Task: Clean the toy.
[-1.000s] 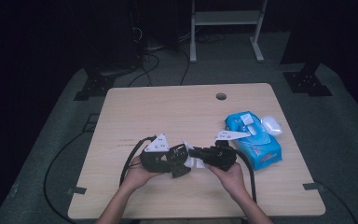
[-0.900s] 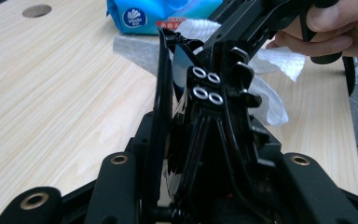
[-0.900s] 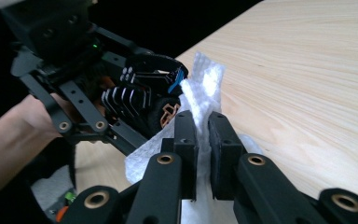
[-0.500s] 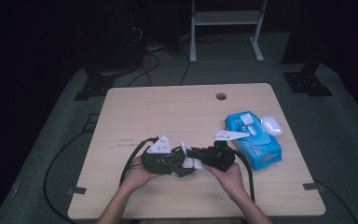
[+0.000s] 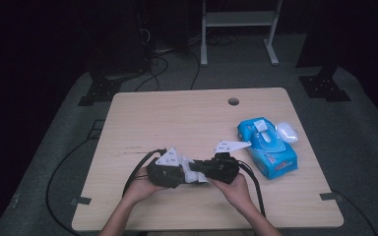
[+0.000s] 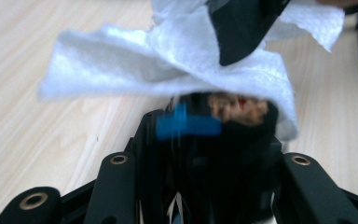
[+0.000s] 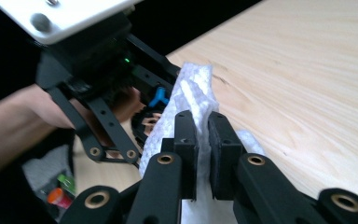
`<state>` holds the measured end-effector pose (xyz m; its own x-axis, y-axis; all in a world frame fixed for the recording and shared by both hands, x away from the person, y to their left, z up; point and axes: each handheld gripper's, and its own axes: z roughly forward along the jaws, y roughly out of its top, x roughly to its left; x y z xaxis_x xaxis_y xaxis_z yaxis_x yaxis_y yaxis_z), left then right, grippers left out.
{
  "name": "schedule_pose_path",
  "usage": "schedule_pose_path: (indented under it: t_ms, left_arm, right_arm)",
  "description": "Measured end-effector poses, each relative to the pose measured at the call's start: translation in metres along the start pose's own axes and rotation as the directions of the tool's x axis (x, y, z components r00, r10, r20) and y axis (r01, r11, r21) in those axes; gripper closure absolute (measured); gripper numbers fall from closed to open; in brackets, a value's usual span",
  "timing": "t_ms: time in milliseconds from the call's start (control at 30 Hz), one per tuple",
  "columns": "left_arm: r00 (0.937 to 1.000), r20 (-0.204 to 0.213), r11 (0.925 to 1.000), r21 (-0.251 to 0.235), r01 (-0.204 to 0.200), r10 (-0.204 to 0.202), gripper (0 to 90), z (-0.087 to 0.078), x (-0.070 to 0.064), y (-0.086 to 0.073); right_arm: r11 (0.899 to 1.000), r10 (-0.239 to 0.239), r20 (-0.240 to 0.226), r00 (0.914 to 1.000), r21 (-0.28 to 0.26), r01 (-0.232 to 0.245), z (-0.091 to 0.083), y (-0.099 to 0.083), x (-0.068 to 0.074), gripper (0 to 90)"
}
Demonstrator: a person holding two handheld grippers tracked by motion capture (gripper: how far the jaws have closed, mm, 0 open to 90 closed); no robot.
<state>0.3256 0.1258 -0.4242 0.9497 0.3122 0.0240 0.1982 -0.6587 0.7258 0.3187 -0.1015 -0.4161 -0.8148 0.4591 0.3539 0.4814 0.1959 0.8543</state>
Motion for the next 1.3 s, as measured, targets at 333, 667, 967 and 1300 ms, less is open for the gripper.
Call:
schedule_pose_path:
  t_ms: [333, 667, 967, 1300]
  left_arm:
    - [0.9999, -0.005, 0.9931, 0.116, -0.015, 0.016, 56.8, 0.016, 0.002, -0.012]
    - [1.0, 0.006, 0.994, 0.109, -0.006, 0.005, 56.9, 0.015, 0.004, -0.013]
    - [0.9999, -0.01, 0.9923, 0.124, -0.003, 0.005, 57.0, 0.012, 0.006, -0.013]
    - [0.999, -0.044, 0.9926, 0.12, 0.016, -0.011, 52.8, 0.012, 0.004, -0.005]
  right_arm:
    - [0.992, -0.08, 0.073, 0.9941, 0.099, 0.072, 0.013, -0.012, -0.001, 82.6]
    - [0.992, -0.093, 0.125, 0.9878, 0.101, 0.08, 0.001, -0.013, -0.008, 82.3]
    - [0.994, -0.065, 0.179, 0.9817, 0.101, 0.047, -0.023, -0.012, -0.023, 82.2]
    - [0.995, -0.049, 0.165, 0.9851, 0.098, 0.033, -0.019, -0.013, -0.024, 82.1]
